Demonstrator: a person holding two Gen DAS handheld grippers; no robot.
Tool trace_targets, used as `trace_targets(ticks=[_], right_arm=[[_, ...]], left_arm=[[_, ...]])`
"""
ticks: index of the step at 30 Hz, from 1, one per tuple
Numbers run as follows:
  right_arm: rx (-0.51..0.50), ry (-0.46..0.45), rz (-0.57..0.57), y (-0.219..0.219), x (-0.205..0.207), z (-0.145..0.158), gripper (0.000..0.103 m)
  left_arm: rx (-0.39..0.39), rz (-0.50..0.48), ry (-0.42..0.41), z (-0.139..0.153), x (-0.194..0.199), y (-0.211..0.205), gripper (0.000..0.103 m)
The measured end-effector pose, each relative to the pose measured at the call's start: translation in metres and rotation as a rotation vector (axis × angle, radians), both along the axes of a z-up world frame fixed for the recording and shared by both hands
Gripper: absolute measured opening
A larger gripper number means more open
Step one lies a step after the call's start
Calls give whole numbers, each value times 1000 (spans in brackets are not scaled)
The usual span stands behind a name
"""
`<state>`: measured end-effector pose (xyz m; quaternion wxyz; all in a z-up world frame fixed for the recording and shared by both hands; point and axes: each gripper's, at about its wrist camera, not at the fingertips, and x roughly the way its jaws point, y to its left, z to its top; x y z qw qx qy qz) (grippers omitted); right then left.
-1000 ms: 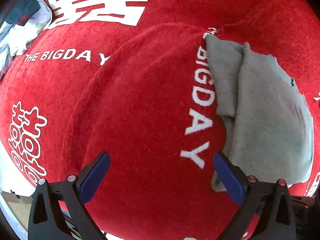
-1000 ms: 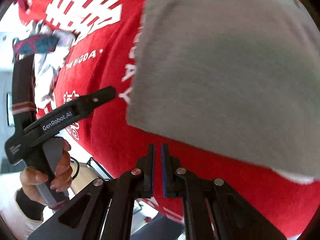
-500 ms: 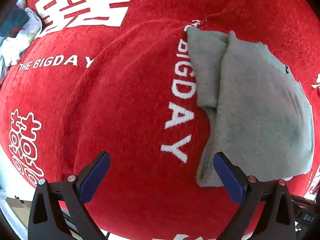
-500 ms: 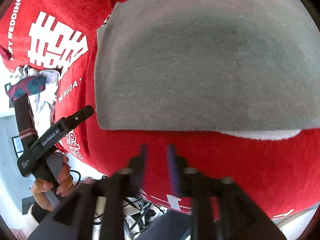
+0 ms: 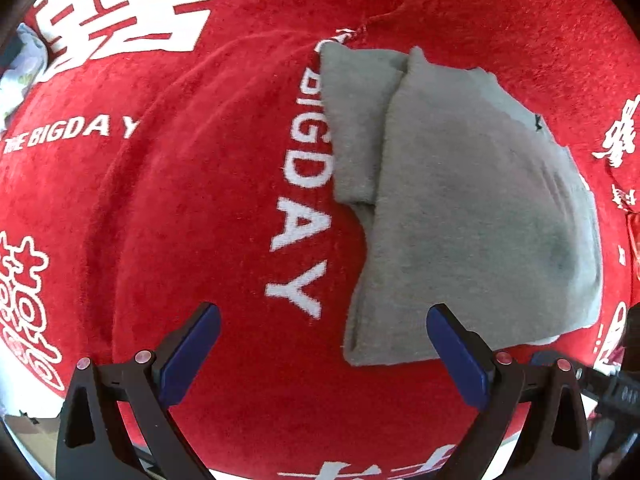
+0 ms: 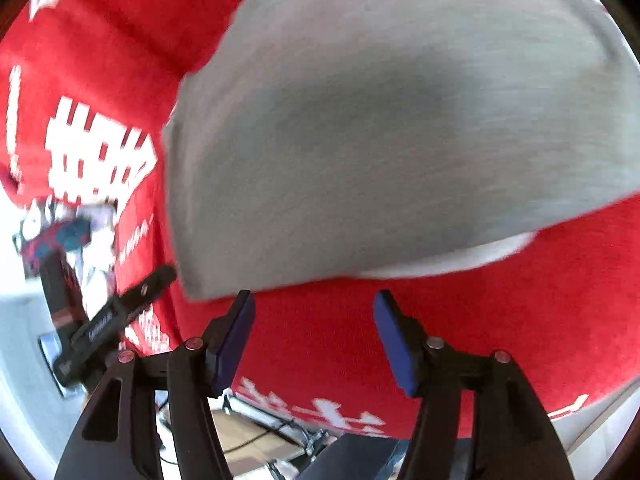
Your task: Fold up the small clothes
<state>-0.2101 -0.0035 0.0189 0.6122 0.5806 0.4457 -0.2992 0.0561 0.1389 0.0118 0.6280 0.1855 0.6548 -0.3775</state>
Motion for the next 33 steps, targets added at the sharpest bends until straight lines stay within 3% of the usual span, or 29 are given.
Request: trace_targets(ticks=[3,9,13,14,15,16,18,21,23,27,28,29,30,31,33], right_arm=[[-15,25,-160,-15,-36,4,66],[-114,129,-389,-48,-108,27,66],[-134,177,-458,-69,-140,30,65],[-138,174,-451,-73,-143,30,65],[-136,168,-426,-78,-143,28,65],[-126,173,-388,-83,-141,24,63],[-135,229,-322,-89,-136,24,51],[-271,313,-233,-90,-123,47,50],[-335,314,-169,-95,-121,56,51],[-231,279,-71,-113,-110,31,50],[-222,288,-61,-114,-108,27,39],[-215,285,-58,-116,-106,25,7],[-218,279,-59,-116,-104,27,8],[-238,271,-53,-114,-103,32,7],[-265,262,-42,-110,-103,42,7]], left_arm=[[13,-24,28,-7,-2,-4,81],[17,-53,38,-13,-13,-11,80],[29,-60,28,-13,-18,-16,80],[28,-60,29,-13,-18,-15,80],[19,-59,22,-13,-19,-15,72],[22,-64,24,-13,-19,-16,67],[30,-75,21,-14,-19,-17,67],[34,-83,13,-12,-19,-27,67],[34,-81,6,-11,-17,-27,67],[41,-94,17,-14,-19,-32,67],[40,-103,13,-14,-20,-33,67],[37,-109,12,-13,-22,-35,67],[36,-115,9,-12,-24,-37,62],[33,-120,7,-12,-25,-39,46],[23,-133,18,-10,-29,-44,41]])
